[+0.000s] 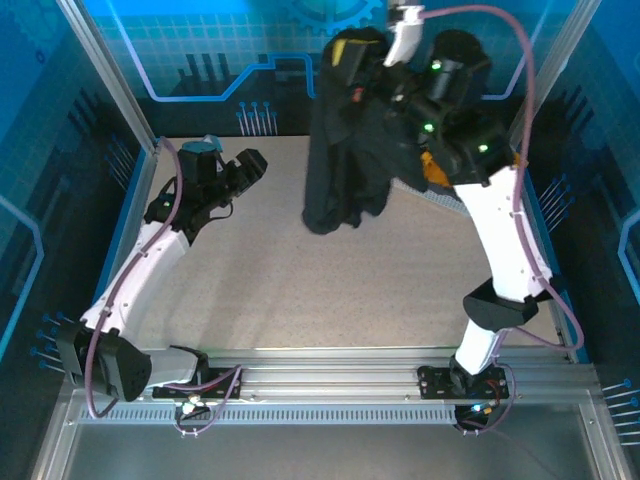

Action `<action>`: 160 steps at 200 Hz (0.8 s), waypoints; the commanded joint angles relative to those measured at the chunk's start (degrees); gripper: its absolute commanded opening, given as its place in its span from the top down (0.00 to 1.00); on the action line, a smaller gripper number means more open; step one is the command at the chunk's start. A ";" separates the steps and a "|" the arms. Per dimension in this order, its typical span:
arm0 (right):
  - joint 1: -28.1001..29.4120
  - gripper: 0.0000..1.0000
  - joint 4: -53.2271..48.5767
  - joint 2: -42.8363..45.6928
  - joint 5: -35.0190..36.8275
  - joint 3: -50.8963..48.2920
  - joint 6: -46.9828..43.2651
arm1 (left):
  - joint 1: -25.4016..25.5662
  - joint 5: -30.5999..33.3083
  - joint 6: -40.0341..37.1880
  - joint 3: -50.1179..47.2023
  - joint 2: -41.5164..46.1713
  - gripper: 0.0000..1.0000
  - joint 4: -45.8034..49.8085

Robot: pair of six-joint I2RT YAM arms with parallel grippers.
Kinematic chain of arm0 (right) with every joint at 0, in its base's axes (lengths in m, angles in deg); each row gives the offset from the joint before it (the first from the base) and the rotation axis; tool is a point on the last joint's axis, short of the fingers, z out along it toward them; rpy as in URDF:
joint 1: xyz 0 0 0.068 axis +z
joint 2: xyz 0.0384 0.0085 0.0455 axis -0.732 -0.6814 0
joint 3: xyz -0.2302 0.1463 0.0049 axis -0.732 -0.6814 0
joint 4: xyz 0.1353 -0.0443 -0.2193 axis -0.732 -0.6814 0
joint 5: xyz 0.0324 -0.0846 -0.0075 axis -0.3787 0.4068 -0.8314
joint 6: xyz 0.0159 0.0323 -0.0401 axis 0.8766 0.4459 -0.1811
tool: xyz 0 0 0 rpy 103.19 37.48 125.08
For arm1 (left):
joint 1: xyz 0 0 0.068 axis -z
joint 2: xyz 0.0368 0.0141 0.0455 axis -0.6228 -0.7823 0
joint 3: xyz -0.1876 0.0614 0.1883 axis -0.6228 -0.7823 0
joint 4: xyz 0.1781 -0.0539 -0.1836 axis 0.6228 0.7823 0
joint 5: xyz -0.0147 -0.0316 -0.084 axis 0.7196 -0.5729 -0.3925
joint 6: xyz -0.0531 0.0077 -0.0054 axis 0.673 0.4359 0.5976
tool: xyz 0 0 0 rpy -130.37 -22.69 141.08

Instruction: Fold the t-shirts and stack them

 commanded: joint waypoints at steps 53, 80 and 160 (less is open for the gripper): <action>-2.05 1.00 4.61 9.27 -4.37 -25.43 6.26 | 0.07 15.15 0.91 -1.52 10.09 0.13 14.64; -6.40 1.00 5.34 24.20 -3.89 -54.91 10.69 | 0.07 14.43 2.24 -3.91 10.94 0.13 17.77; -20.59 0.38 -15.89 36.74 4.43 -85.56 10.52 | 0.31 -5.76 12.16 -18.56 3.54 0.24 10.48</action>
